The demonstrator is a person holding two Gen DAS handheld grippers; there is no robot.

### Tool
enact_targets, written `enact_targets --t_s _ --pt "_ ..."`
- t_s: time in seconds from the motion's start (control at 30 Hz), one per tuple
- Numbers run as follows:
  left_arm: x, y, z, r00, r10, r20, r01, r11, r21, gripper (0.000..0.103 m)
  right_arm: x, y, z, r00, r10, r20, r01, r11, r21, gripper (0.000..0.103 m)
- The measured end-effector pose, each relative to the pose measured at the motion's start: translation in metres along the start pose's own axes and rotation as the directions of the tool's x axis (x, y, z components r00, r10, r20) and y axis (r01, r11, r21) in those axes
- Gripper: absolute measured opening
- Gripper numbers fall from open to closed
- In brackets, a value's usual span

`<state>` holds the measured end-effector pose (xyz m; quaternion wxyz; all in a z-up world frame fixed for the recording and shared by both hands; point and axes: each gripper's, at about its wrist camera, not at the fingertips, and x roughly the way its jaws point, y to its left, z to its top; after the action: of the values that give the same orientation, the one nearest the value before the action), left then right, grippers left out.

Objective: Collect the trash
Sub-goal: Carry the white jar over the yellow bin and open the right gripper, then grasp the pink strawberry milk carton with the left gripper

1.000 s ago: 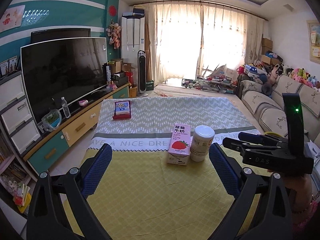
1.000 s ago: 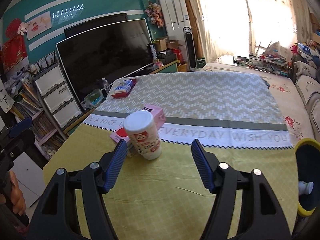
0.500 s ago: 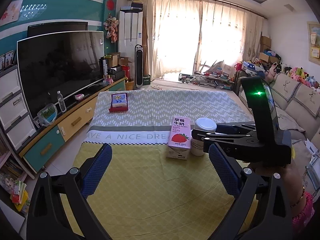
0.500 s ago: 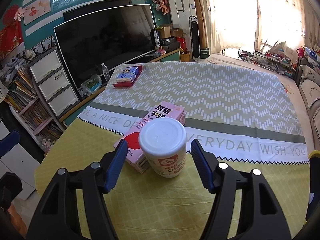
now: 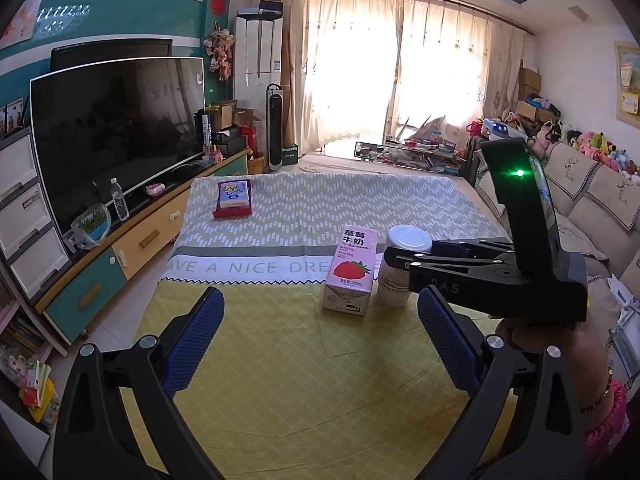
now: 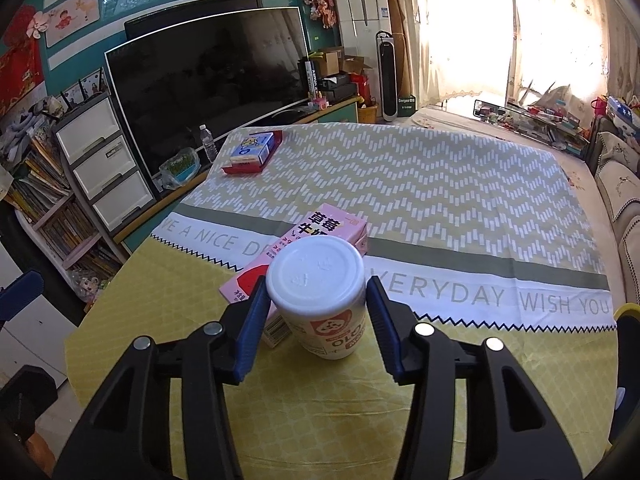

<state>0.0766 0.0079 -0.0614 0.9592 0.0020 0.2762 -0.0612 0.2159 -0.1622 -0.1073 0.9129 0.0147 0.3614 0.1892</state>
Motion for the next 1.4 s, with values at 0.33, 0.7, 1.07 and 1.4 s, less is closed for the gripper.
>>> enact_targets --t_s 0.33,0.7,1.07,1.4 --pt "0.015 -0.016 0.000 0.999 -0.024 -0.025 0.024 0.999 0.034 0.096 -0.071 -0.071 -0.009 0.988 -0.111 0.107 0.097 0.987 0.126 0.047" --pt "0.055 -0.049 0.006 0.993 -0.070 -0.097 0.078 0.994 0.075 0.096 -0.134 -0.236 -0.062 0.882 -0.468 0.052 0.403 0.808 0.430 0.047" --pt "0.099 -0.056 0.009 0.986 -0.045 -0.158 0.061 0.993 0.098 0.096 -0.118 -0.301 -0.097 0.840 -0.539 -0.056 0.483 0.698 0.528 0.055" --pt "0.140 -0.055 0.015 0.981 -0.019 -0.194 0.044 0.991 0.124 0.096 -0.120 -0.291 -0.096 0.847 -0.531 -0.036 0.470 0.714 0.519 0.059"
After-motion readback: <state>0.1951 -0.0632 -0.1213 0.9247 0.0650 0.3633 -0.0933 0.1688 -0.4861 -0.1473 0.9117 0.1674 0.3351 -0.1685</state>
